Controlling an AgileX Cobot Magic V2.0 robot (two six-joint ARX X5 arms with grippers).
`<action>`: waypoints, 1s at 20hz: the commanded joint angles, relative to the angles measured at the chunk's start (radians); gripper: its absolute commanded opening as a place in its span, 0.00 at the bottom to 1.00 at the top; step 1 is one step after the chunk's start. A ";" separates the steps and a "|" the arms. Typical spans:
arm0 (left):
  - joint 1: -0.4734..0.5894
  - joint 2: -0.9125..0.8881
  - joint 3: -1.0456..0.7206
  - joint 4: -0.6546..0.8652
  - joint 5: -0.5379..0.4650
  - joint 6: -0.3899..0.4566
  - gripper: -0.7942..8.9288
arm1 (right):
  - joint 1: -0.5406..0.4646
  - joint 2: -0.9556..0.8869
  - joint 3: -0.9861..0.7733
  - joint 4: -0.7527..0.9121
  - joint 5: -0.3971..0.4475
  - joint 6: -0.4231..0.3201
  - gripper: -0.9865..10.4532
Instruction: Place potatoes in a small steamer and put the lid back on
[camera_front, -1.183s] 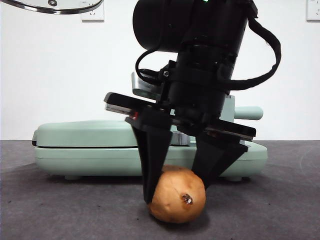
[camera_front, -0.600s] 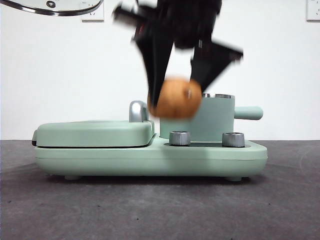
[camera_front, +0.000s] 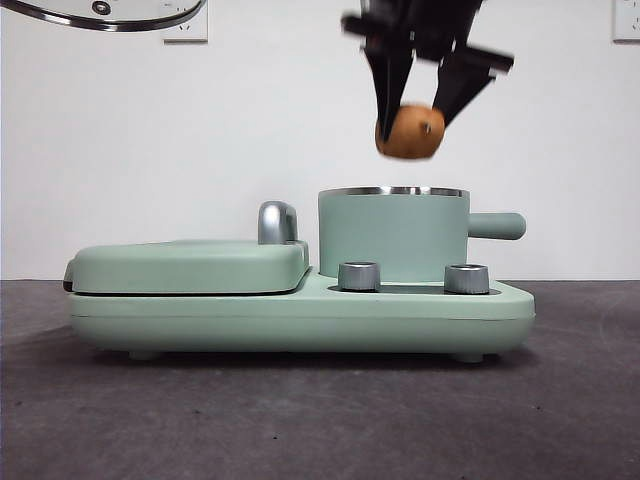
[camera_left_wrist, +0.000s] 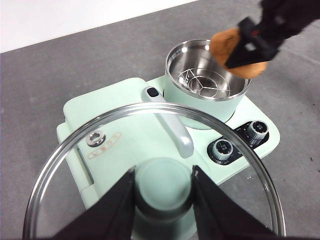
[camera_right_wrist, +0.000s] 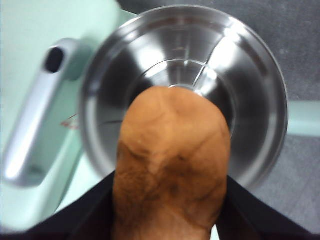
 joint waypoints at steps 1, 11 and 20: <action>-0.006 -0.003 0.016 0.024 0.001 -0.010 0.11 | -0.006 0.092 0.081 -0.013 -0.006 -0.040 0.23; -0.006 -0.001 0.016 0.024 0.001 -0.010 0.11 | -0.032 0.249 0.127 0.043 -0.023 -0.055 0.23; -0.006 0.041 0.016 0.034 0.001 -0.011 0.11 | -0.041 0.238 0.338 -0.142 -0.016 -0.062 0.53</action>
